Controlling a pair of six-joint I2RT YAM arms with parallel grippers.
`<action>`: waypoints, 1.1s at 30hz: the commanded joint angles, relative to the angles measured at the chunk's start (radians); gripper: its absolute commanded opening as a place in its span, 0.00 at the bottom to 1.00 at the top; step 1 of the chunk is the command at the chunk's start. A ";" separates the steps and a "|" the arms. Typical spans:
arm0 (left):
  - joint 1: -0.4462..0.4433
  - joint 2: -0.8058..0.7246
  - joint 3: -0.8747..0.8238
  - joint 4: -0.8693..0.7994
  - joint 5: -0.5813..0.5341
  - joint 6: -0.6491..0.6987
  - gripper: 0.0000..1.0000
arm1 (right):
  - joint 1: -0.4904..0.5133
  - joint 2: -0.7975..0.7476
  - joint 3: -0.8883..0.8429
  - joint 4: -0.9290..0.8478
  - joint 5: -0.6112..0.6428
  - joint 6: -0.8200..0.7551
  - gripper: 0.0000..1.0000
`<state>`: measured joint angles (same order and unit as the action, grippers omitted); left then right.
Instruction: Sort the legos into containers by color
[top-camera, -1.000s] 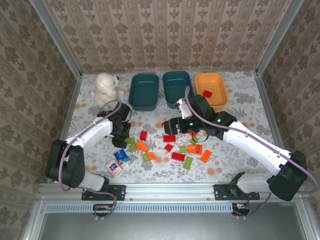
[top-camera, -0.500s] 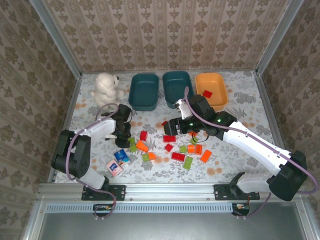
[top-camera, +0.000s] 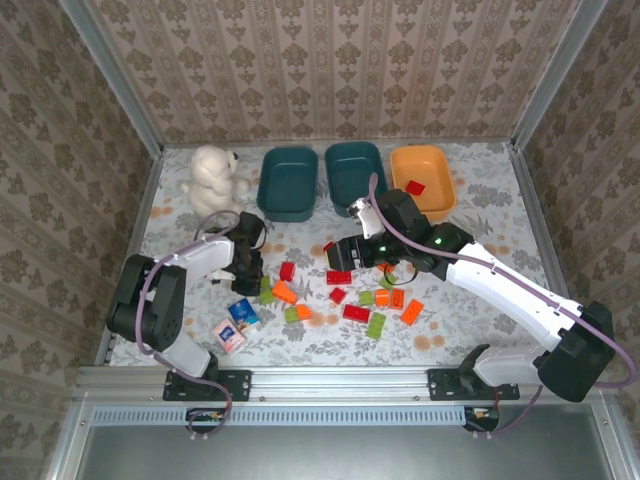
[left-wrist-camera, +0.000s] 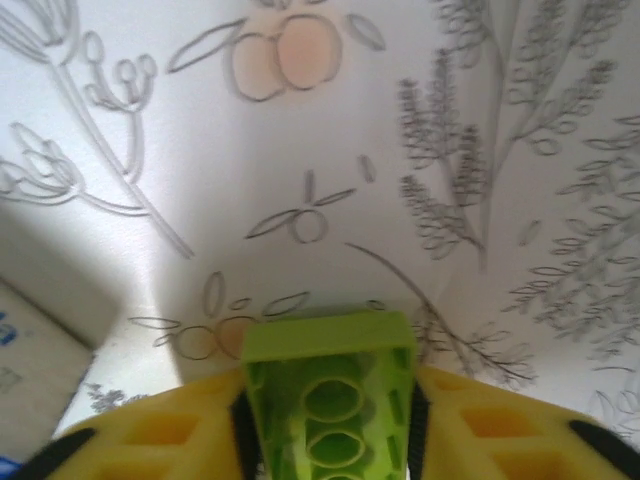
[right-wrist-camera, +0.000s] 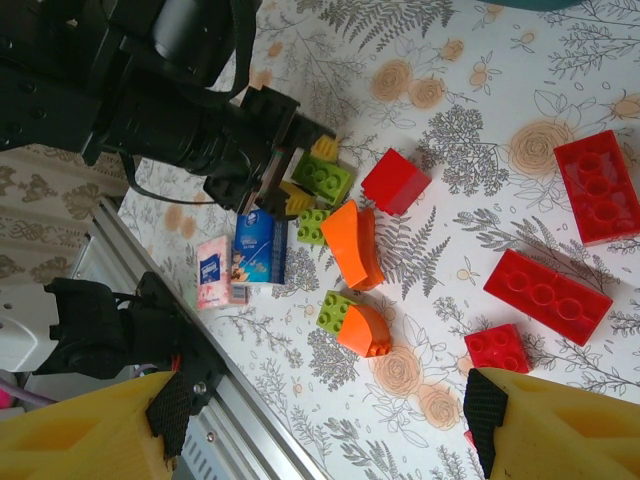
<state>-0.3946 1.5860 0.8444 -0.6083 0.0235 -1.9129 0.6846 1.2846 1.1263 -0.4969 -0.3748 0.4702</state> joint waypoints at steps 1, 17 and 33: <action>-0.001 0.034 -0.068 0.155 -0.044 0.018 0.33 | 0.002 -0.002 0.030 -0.009 0.000 -0.004 0.76; -0.025 -0.086 0.279 -0.065 -0.172 0.409 0.23 | -0.039 -0.019 0.053 -0.019 0.046 0.019 0.76; -0.069 0.549 1.114 -0.161 -0.179 1.101 0.22 | -0.178 -0.033 0.044 -0.001 0.048 0.152 0.75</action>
<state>-0.4747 2.0583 1.8648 -0.7174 -0.1394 -0.9810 0.5163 1.2819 1.1530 -0.4999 -0.3405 0.5812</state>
